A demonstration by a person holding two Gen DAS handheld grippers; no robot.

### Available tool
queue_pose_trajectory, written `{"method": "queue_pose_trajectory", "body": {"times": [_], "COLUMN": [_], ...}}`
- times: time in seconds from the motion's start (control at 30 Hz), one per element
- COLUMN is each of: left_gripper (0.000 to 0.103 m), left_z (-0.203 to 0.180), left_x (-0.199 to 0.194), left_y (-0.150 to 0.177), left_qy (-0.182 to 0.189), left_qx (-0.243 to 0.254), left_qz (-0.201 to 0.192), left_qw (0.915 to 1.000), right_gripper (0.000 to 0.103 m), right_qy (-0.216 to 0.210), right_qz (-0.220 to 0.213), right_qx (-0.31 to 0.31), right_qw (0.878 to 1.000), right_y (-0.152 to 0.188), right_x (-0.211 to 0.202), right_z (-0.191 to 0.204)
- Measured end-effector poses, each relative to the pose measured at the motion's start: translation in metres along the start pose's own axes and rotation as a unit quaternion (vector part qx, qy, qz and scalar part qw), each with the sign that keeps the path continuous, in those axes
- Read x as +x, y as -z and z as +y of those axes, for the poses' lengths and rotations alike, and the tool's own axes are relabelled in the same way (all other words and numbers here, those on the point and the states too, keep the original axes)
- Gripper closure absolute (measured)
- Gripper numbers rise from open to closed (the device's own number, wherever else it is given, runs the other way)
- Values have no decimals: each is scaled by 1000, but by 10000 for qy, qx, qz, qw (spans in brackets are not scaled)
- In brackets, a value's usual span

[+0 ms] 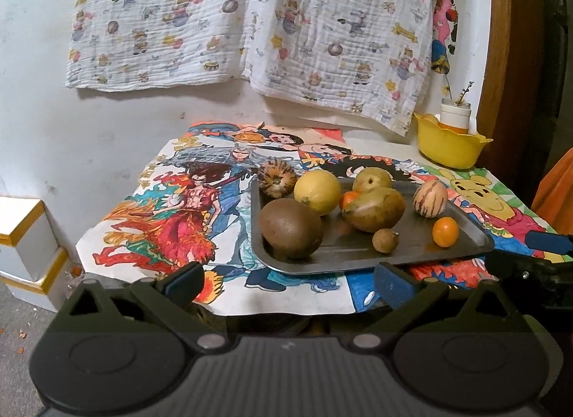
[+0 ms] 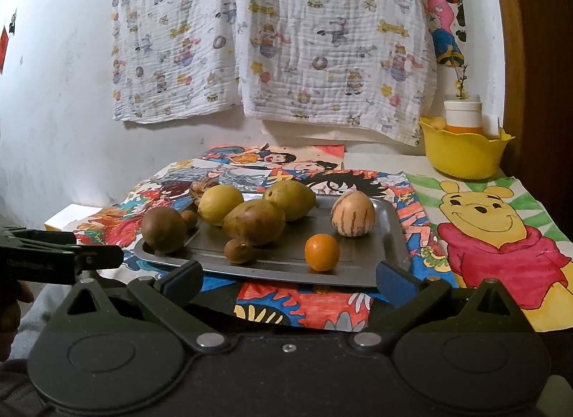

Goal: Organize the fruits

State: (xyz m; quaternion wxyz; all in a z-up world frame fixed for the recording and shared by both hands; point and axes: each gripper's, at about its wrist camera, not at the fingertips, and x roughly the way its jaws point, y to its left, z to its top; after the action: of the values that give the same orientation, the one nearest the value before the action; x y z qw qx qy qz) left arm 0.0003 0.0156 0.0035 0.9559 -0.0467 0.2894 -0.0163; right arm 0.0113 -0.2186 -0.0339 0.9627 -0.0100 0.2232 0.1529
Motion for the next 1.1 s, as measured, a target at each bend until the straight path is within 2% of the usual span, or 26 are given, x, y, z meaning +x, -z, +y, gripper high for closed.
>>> {"method": "queue_pose_trajectory", "body": {"times": [1.1], "left_gripper": [1], "left_z": [-3], "left_x": [-2], "left_y": [2], "left_qy": [-24], "left_qx": [54], "left_qz": [9], "left_qw": [10000], "right_gripper": [1], "right_qy": [-27], "right_qz": [43], "right_qx": [-42], "right_qw": [10000], "right_y": [3], "right_x": [1], "right_z": [3]}}
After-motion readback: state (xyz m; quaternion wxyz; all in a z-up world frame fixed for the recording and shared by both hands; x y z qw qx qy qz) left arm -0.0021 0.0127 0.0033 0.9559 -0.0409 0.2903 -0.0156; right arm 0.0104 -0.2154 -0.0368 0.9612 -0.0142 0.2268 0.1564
